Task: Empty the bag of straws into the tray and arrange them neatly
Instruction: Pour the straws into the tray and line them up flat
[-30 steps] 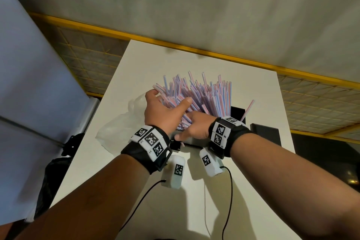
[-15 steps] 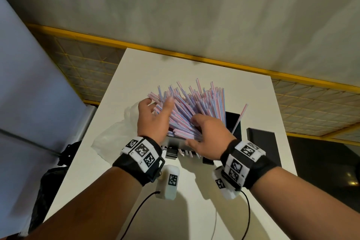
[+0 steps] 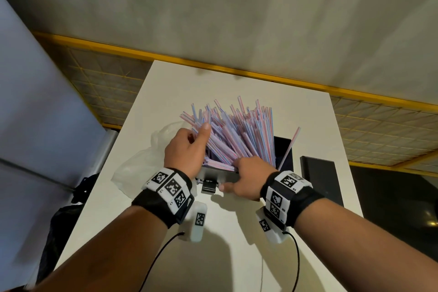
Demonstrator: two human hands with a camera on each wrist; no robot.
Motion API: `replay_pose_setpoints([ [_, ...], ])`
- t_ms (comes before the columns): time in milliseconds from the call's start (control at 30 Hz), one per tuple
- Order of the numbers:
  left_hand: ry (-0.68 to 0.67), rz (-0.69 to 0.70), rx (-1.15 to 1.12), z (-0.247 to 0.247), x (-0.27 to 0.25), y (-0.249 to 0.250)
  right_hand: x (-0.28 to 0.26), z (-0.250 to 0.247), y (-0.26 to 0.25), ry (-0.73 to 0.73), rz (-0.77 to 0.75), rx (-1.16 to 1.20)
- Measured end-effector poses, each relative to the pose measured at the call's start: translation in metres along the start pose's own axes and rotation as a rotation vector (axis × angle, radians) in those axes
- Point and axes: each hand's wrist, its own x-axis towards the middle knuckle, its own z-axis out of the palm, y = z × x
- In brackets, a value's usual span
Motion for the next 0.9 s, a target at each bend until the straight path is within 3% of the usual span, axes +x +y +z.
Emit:
replay_pose_setpoints([
  [267,-0.081,0.077,0.284,-0.012,0.004,-0.006,0.013,-0.009,-0.011,-0.031,0.004,0.078],
  [467,0.002,0.149,0.231,-0.012,0.004,-0.008,0.023,-0.011,-0.013,-0.055,0.007,-0.041],
  [600,0.049,0.182,0.223,-0.013,0.004,-0.005,0.022,-0.011,-0.017,0.033,-0.067,0.025],
  [733,0.048,0.195,0.215,-0.014,0.003,-0.002,0.022,-0.007,-0.013,-0.023,-0.047,0.040],
  [900,0.078,0.116,-0.037,-0.014,0.000,0.002,0.014,-0.018,-0.009,0.143,-0.150,0.080],
])
